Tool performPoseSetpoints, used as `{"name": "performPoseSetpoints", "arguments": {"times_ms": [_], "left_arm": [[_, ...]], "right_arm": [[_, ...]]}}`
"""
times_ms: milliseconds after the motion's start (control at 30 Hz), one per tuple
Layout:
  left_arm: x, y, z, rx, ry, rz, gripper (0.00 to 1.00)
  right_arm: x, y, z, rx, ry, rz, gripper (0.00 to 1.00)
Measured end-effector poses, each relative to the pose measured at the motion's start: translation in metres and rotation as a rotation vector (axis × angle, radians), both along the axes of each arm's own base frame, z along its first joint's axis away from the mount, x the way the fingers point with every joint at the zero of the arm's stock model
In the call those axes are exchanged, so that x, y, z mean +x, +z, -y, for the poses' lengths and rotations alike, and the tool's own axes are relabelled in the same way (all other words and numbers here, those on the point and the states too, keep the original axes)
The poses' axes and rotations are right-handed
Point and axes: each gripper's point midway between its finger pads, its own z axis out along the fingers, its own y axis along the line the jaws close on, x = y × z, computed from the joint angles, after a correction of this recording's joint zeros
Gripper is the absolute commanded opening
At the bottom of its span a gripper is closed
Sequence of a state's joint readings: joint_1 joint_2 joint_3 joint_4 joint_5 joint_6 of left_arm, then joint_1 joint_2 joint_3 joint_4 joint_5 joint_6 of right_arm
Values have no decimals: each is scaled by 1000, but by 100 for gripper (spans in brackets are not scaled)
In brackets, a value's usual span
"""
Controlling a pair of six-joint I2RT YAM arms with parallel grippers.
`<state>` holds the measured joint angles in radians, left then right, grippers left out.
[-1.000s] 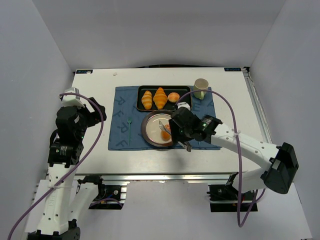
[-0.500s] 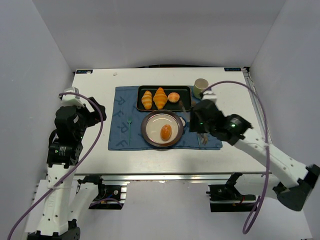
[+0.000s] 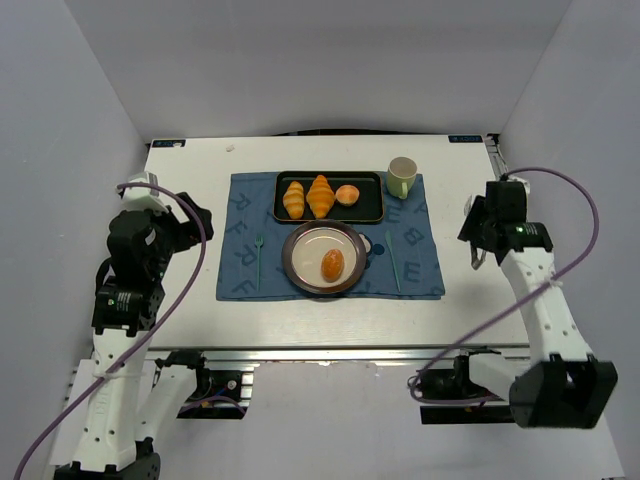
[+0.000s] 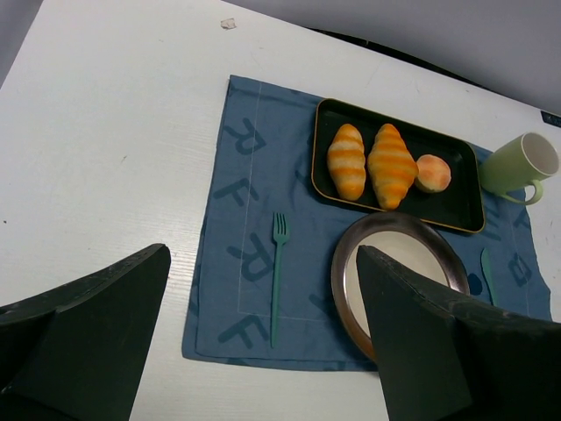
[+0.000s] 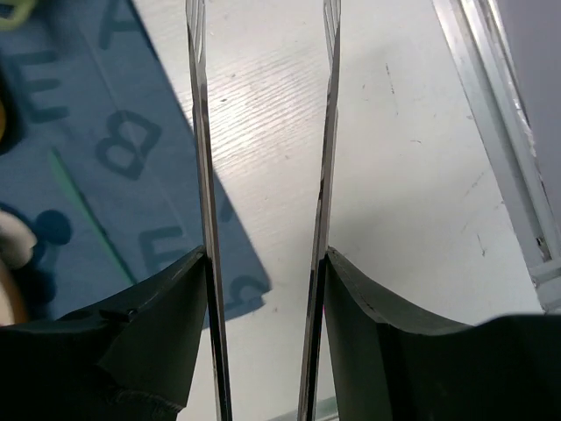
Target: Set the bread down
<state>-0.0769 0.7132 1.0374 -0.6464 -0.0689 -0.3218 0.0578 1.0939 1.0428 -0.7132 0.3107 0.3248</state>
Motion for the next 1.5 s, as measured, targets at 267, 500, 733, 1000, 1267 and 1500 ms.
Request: {"name": "performPoseSetpoints", "arguments": {"times_ms": [267,500,733,1000,1267,1500], "left_arm": [[-1,0,2,-1,-11,2,98],[-2,1,5,-8,-30,5,98],[-3,-3,6,-9,-31,1,98],[-3,-3,5,-6,-32,1,98],[0,-4,6,-6,-32,-9,98],[4,-5,4,-2,-20,-21,98]], "right_arm": [[49,-79,0,20,80,-145,56],[76,-118,19,2,75,-216,57],[71,-152,26,2,73,-260,60],[71,-171,25,17,78,-279,84],[65,-148,27,16,61,-273,89],[63,-14,19,56,20,56,89]]}}
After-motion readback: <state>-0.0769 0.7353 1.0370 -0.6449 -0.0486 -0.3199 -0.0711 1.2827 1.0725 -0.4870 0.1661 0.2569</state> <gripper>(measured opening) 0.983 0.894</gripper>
